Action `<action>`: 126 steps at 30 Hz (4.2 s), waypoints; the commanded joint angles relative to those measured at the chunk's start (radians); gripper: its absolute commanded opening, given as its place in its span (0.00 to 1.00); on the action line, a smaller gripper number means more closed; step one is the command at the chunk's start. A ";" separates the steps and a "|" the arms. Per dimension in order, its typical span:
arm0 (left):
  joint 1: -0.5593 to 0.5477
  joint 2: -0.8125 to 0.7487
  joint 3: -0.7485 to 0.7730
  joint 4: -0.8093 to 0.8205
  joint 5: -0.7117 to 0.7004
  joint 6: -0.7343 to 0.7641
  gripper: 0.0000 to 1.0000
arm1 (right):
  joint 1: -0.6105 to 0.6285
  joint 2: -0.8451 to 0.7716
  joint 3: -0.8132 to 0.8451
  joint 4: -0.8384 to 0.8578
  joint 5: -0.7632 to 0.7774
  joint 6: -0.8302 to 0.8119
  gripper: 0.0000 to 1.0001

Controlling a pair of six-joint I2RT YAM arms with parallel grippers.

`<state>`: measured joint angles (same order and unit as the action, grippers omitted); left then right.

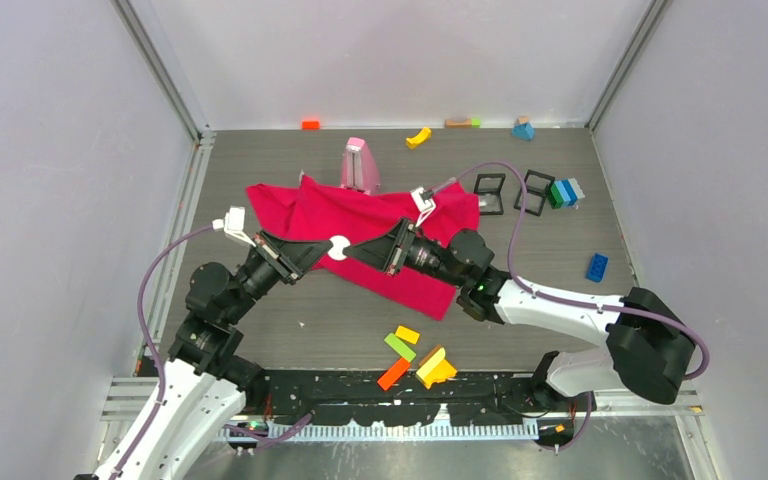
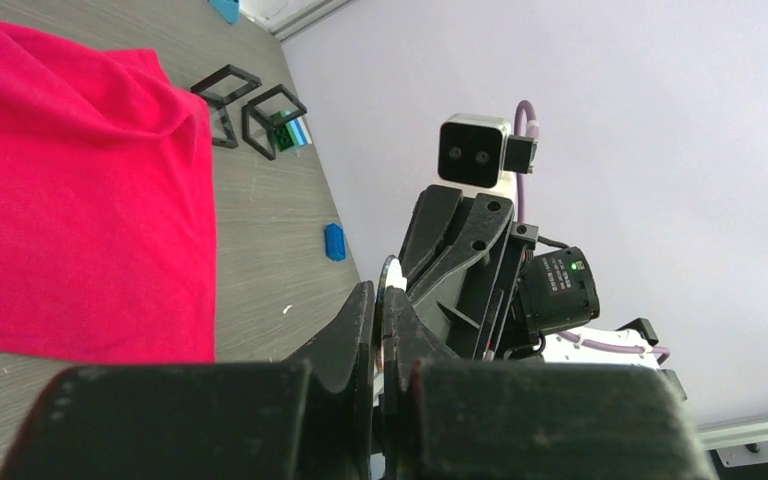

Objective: Pin the brooch onto the clothing

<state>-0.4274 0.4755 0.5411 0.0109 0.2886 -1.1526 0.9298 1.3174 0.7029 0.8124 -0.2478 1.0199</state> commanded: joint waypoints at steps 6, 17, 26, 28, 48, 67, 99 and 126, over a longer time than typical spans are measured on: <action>0.003 0.040 0.029 -0.005 0.129 0.064 0.24 | -0.036 -0.050 0.017 0.035 0.016 -0.074 0.01; 0.003 0.212 0.293 -0.375 0.343 0.506 0.94 | -0.237 -0.190 0.170 -0.650 -0.265 -0.364 0.01; 0.001 0.448 0.397 -0.446 0.708 0.667 0.85 | -0.277 -0.122 0.315 -0.916 -0.632 -0.427 0.01; 0.000 0.470 0.400 -0.430 0.726 0.678 0.78 | -0.276 -0.109 0.314 -0.885 -0.684 -0.403 0.01; -0.007 0.521 0.357 -0.283 0.819 0.604 0.36 | -0.269 -0.052 0.362 -0.880 -0.787 -0.407 0.01; -0.015 0.438 0.330 -0.240 0.658 0.687 0.00 | -0.261 -0.132 0.307 -0.782 -0.594 -0.404 0.52; 0.001 0.417 0.267 -0.107 0.644 0.641 0.00 | -0.206 -0.125 0.011 -0.232 -0.473 -0.120 0.42; -0.001 0.453 0.275 -0.111 0.751 0.659 0.00 | -0.204 0.004 0.138 -0.396 -0.433 -0.175 0.17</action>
<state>-0.3969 0.9272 0.8017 -0.1612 0.9188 -0.4938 0.7170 1.2770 0.7860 0.4061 -0.7197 0.8585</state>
